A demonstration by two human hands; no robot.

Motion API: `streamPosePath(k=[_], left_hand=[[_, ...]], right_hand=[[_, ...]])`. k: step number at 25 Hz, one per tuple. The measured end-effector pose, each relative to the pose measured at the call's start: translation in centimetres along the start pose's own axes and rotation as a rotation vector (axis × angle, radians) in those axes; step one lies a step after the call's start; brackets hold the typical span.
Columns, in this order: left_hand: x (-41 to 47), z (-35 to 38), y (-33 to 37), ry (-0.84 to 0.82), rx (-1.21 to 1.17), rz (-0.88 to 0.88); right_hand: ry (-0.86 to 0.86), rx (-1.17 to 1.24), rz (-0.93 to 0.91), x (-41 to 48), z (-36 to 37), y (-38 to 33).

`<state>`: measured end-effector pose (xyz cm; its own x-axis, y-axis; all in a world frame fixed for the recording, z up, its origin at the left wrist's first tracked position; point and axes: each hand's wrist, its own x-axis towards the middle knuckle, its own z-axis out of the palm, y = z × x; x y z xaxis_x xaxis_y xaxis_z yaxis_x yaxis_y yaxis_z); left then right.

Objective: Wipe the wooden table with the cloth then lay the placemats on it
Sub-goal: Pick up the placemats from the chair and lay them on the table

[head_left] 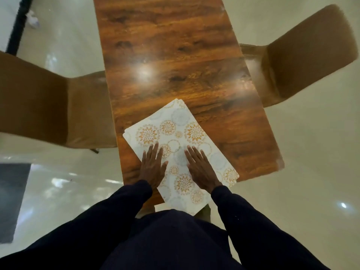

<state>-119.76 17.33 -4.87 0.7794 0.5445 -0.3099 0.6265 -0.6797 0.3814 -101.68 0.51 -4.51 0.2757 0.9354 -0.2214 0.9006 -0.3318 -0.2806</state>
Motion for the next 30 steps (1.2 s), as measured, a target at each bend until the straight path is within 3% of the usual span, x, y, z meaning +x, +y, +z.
streamPosePath(k=[6,11,19,23,27,30], left_hand=[[-1.9,3.6,6.0,0.201,-0.061,-0.255],[-3.4,7.2,11.9,0.199,-0.055,-0.318],[0.7,8.0,15.5,0.126,0.069,-0.249],[6.3,6.6,15.3,0.138,0.101,-0.174],[13.6,4.9,14.7,0.139,0.126,-0.104],[18.8,4.0,13.8,0.158,0.164,-0.027]], right_hand=[[-0.097,0.009,-0.242,1.9,-0.2,5.5],[-0.066,-0.003,-0.349,2.4,-0.6,10.0],[-0.035,-0.025,-0.227,6.7,-4.1,16.7],[0.031,0.037,-0.067,7.4,-5.7,18.8],[0.018,-0.021,-0.111,6.3,-5.6,21.7],[0.019,-0.008,-0.035,7.9,-6.0,23.6]])
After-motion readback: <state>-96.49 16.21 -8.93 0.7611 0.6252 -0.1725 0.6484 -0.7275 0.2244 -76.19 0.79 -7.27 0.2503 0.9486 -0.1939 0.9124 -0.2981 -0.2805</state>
